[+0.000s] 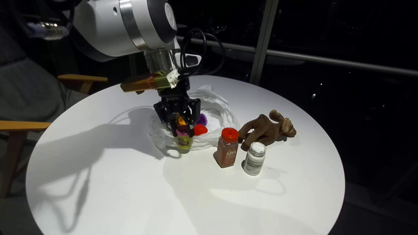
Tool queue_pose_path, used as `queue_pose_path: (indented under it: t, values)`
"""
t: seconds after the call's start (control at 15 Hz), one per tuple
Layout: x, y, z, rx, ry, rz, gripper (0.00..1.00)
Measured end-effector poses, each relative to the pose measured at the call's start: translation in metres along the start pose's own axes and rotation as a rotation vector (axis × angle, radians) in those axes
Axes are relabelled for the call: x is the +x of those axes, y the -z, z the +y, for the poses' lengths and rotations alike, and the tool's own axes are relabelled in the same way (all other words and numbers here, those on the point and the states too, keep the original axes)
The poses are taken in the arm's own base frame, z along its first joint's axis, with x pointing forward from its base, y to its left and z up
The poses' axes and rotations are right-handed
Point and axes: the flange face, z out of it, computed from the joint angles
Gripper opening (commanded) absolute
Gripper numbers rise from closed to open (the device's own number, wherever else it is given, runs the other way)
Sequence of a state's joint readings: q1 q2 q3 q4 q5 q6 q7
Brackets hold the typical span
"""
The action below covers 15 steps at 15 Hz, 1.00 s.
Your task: Remove the objects from the plastic and put them on the table
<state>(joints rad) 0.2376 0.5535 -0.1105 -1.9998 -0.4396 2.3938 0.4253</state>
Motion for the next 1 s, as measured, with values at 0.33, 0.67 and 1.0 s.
queue_pose_path:
  t: [0.33,0.67,1.0]
  values:
    - [-0.007,-0.010,0.006,-0.006,-0.002,-0.011,0.27]
    - [-0.024,0.004,0.025,0.011,-0.025,0.017,0.27]
    - [-0.032,-0.015,0.032,0.018,-0.031,0.002,0.27]
